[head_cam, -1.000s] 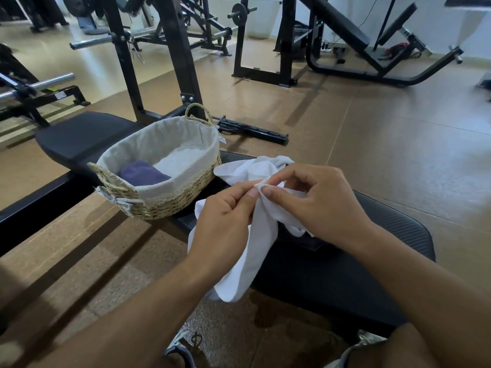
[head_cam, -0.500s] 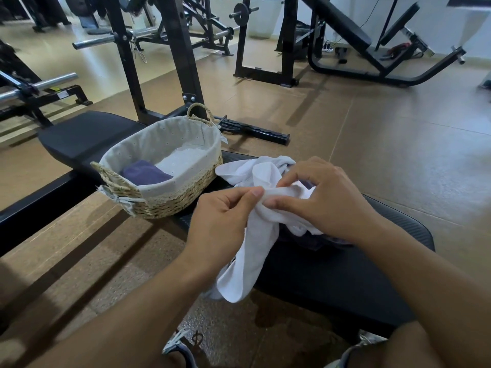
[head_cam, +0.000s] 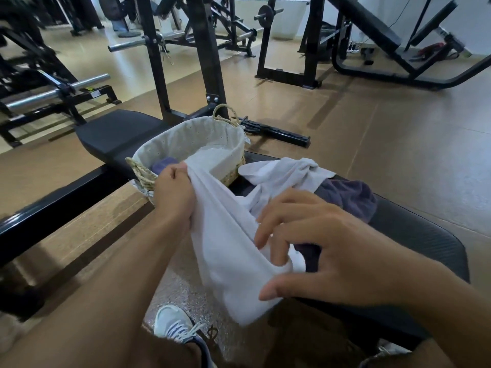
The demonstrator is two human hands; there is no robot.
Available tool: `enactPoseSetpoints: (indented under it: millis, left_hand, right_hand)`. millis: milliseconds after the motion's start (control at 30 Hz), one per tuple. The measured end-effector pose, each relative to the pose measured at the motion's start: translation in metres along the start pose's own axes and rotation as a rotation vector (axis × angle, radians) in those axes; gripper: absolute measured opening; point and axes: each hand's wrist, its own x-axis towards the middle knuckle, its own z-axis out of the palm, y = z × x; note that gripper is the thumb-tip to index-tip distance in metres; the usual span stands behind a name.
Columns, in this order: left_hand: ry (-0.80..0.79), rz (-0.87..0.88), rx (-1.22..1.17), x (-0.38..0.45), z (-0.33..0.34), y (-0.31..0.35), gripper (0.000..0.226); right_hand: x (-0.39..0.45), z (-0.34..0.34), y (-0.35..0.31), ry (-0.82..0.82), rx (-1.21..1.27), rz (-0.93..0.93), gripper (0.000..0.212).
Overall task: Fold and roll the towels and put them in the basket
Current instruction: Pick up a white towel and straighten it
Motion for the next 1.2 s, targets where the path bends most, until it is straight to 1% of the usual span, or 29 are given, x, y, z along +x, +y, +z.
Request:
enactPoseSetpoints:
  millis: [67,133,167,233,333,400,433,533,600,667,767,833,900,933,967,1000,1033,1067,1100,1133,1167,1200]
  left_hand:
    - [0.014,-0.022,0.008,0.008,-0.003,-0.007,0.032]
    - [0.002,-0.012,0.048,0.011,-0.005,-0.009,0.033]
    - [-0.006,0.009,0.090,0.014,-0.007,-0.011,0.034]
    - [-0.005,0.048,0.135,0.016,-0.011,-0.012,0.035]
    - [-0.013,0.061,0.171,0.017,-0.016,-0.013,0.030]
    - [-0.045,0.095,0.188,0.017,-0.017,-0.014,0.027]
    - [-0.060,0.121,0.190,0.017,-0.018,-0.015,0.026]
    - [-0.113,0.145,0.177,0.018,-0.021,-0.017,0.023]
    - [-0.146,0.161,0.189,0.017,-0.024,-0.016,0.023]
    - [-0.185,0.170,0.163,0.013,-0.027,-0.014,0.024]
    - [-0.202,0.159,0.144,0.003,-0.035,-0.009,0.029]
    - [-0.219,0.174,0.151,-0.005,-0.041,-0.004,0.030]
    - [-0.248,0.224,0.173,-0.019,-0.047,0.004,0.029]
    - [-0.257,0.239,0.151,-0.028,-0.051,0.010,0.027]
    - [-0.279,0.228,0.098,-0.035,-0.055,0.015,0.025]
    - [-0.331,0.196,0.025,-0.041,-0.062,0.018,0.023]
    - [-0.436,0.140,-0.061,-0.045,-0.070,0.020,0.023]
    - [-0.586,0.079,-0.135,-0.048,-0.080,0.021,0.024]
    - [-0.754,0.023,-0.196,-0.048,-0.089,0.021,0.037]
    - [-0.896,-0.035,-0.210,-0.048,-0.098,0.018,0.061]
    - [-0.993,-0.075,-0.228,-0.047,-0.106,0.012,0.084]
    - [-1.057,-0.103,-0.258,-0.044,-0.112,0.008,0.097]
  right_hand:
    - [-0.001,-0.004,-0.001,0.017,0.030,-0.003,0.025]
    - [-0.002,-0.011,0.003,0.045,0.038,0.034,0.023]
    - [-0.003,-0.014,0.005,0.064,0.039,0.085,0.024]
    - [-0.007,-0.020,0.016,0.102,0.029,0.244,0.029]
    - [-0.012,-0.025,0.046,0.161,-0.033,0.482,0.029]
    - [-0.014,-0.026,0.064,0.212,0.015,0.617,0.032]
    - [-0.015,-0.026,0.071,0.237,0.042,0.654,0.033]
    - [-0.017,-0.025,0.085,0.298,0.104,0.695,0.029]
    - [-0.019,-0.028,0.091,0.295,0.117,0.692,0.019]
    - [-0.022,-0.030,0.096,0.220,0.080,0.679,0.008]
    - [-0.027,-0.030,0.096,0.044,0.015,0.676,0.015]
    - [-0.030,-0.026,0.093,-0.074,-0.111,0.671,0.017]
    - [-0.034,-0.024,0.086,-0.144,-0.227,0.661,0.022]
    - [-0.037,-0.021,0.084,-0.139,-0.252,0.665,0.025]
    - [-0.040,-0.020,0.081,-0.093,-0.257,0.675,0.027]
    - [-0.044,-0.018,0.079,-0.004,-0.246,0.697,0.026]
    - [-0.047,-0.015,0.077,0.125,-0.188,0.721,0.025]
    - [-0.050,-0.014,0.072,0.274,-0.050,0.748,0.026]
    - [-0.051,-0.013,0.065,0.420,0.182,0.749,0.031]
    - [-0.052,-0.013,0.057,0.528,0.467,0.723,0.037]
    - [-0.055,-0.015,0.050,0.565,0.745,0.674,0.038]
    - [-0.061,-0.018,0.045,0.539,0.960,0.607,0.035]
